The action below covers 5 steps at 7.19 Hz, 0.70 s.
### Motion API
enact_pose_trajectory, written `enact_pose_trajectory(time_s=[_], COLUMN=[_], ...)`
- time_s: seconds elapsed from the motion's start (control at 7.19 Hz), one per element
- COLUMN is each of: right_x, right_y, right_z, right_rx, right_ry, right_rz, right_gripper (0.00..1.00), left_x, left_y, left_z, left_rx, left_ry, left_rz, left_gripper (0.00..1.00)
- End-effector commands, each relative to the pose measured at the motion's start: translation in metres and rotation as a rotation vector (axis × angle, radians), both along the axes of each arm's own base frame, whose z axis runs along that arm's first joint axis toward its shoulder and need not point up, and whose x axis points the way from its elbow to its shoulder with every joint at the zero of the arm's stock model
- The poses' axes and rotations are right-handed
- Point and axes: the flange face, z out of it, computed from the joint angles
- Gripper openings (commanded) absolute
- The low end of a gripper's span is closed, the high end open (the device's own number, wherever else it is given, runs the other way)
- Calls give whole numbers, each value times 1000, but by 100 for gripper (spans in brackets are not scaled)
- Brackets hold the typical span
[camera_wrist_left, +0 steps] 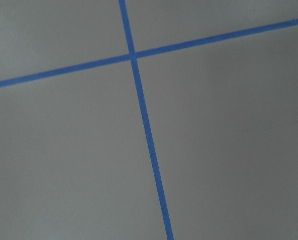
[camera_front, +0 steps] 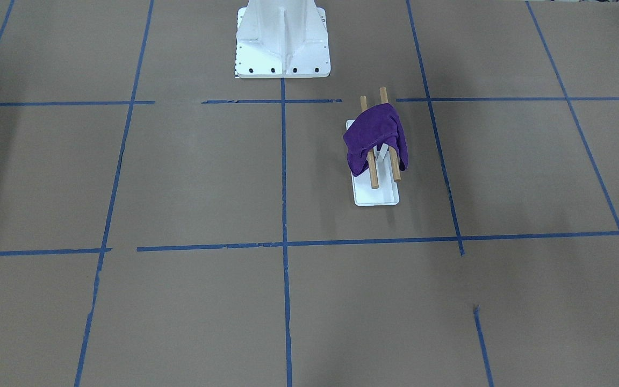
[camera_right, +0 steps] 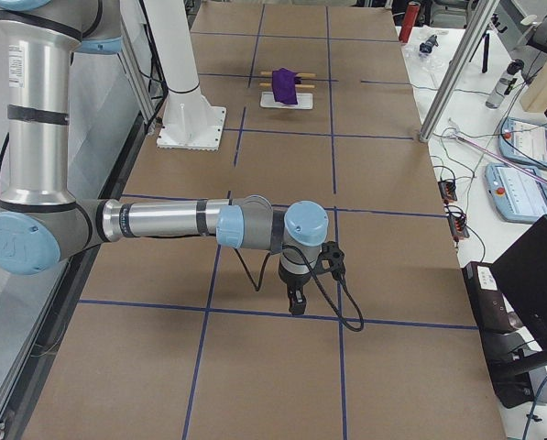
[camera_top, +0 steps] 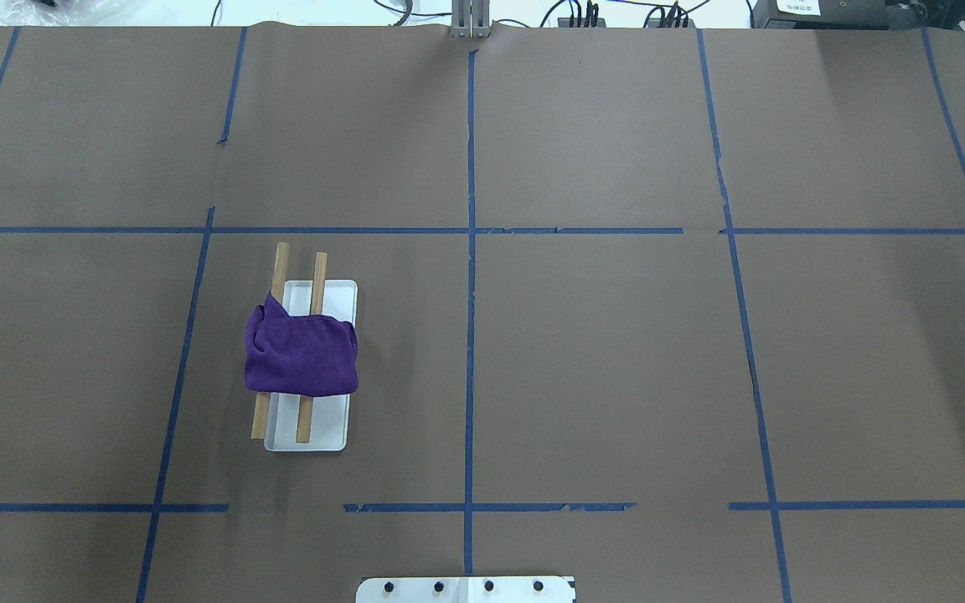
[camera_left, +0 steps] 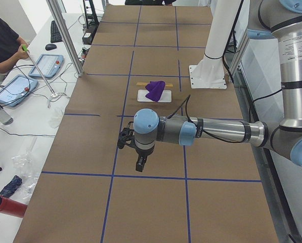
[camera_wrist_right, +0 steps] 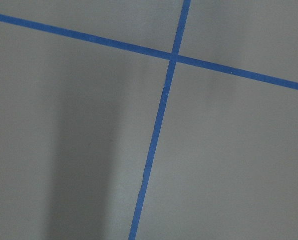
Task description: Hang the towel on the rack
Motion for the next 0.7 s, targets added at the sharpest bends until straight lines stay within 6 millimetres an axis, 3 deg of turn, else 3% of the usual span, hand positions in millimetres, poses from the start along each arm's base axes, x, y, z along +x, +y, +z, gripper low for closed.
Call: enact_pose_trajectory(time_s=[0.0,0.56], right_x=[0,0], right_y=[0,-1], right_z=[-2,-5], right_rx=[4,11], right_ry=[0,-1], right_rz=[5,5], right_gripper=[100,100], left_x=[1,2], left_y=[-8,-3], left_z=[-6,4], left_rx=[-2,-23], left_ry=[-3,-7], left_rz=[2,3], left_gripper=[100,100])
